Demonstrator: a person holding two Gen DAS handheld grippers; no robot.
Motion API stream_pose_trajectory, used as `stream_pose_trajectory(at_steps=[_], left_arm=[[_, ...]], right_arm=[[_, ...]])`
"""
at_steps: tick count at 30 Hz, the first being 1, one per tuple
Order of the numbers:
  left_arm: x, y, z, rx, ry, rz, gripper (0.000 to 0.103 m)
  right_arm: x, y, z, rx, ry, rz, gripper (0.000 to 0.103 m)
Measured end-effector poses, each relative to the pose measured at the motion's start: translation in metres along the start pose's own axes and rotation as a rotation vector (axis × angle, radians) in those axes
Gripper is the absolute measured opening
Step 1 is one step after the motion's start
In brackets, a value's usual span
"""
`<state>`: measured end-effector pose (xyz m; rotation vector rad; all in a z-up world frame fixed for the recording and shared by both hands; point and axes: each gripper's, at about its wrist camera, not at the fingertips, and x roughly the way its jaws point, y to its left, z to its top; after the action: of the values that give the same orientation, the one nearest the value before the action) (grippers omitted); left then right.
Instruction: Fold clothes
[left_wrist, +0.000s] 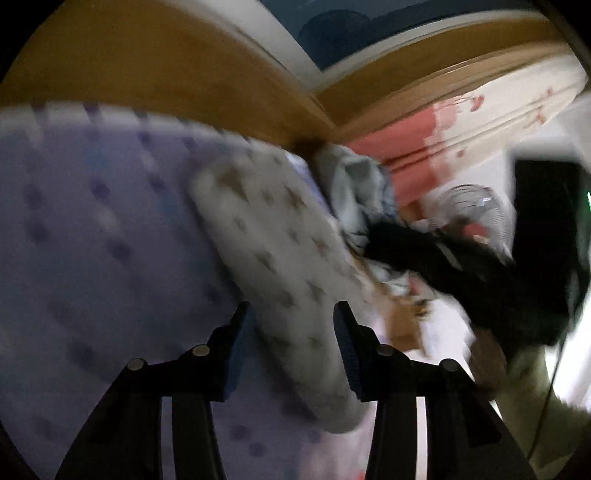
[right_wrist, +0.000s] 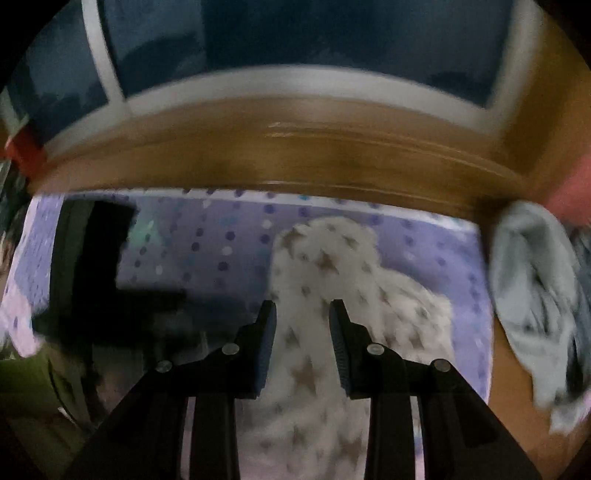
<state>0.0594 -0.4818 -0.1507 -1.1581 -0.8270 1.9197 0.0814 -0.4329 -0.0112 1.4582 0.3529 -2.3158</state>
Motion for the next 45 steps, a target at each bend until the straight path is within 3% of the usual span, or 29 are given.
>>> stream_pose_trajectory(at_steps=[1, 6, 10, 13, 17, 18, 21, 23, 25, 29, 38, 41, 45], left_arm=[[0.005, 0.001, -0.005, -0.011, 0.001, -0.034, 0.044], [0.015, 0.003, -0.011, 0.014, -0.017, -0.066, 0.045], [0.017, 0.004, -0.013, 0.036, -0.034, -0.063, 0.045], [0.019, -0.006, -0.015, 0.097, -0.037, -0.028, 0.045], [0.020, -0.010, -0.014, 0.112, -0.033, -0.020, 0.045], [0.019, -0.010, -0.014, 0.110, -0.035, -0.025, 0.045], [0.018, -0.013, -0.013, 0.127, -0.037, -0.018, 0.045], [0.019, -0.019, -0.014, 0.162, -0.036, 0.012, 0.045], [0.020, -0.022, -0.015, 0.188, -0.034, 0.037, 0.045], [0.020, -0.024, -0.015, 0.205, -0.031, 0.060, 0.045], [0.021, -0.026, -0.013, 0.252, -0.021, 0.100, 0.045], [0.021, -0.027, -0.013, 0.259, -0.011, 0.110, 0.045], [0.021, -0.030, -0.012, 0.275, -0.007, 0.122, 0.045]], right_arm=[[0.011, 0.001, 0.009, -0.031, 0.033, -0.002, 0.029], [0.068, 0.023, 0.034, -0.217, 0.167, -0.059, 0.029], [0.097, 0.037, 0.042, -0.365, 0.173, -0.148, 0.027], [0.106, 0.030, 0.050, -0.351, 0.151, -0.196, 0.027], [0.104, 0.009, 0.057, -0.272, 0.076, -0.328, 0.025], [0.102, 0.001, 0.059, -0.235, 0.070, -0.325, 0.025], [0.086, -0.009, 0.058, -0.179, 0.107, -0.131, 0.025], [0.079, 0.004, 0.052, -0.254, 0.159, -0.020, 0.032], [0.078, 0.022, 0.043, -0.373, 0.174, -0.027, 0.041], [0.100, 0.039, 0.032, -0.508, 0.235, -0.140, 0.041], [0.105, 0.018, 0.044, -0.360, 0.176, -0.246, 0.040], [0.098, 0.001, 0.052, -0.298, 0.092, -0.405, 0.035], [0.073, -0.021, 0.055, -0.183, 0.058, -0.327, 0.035]])
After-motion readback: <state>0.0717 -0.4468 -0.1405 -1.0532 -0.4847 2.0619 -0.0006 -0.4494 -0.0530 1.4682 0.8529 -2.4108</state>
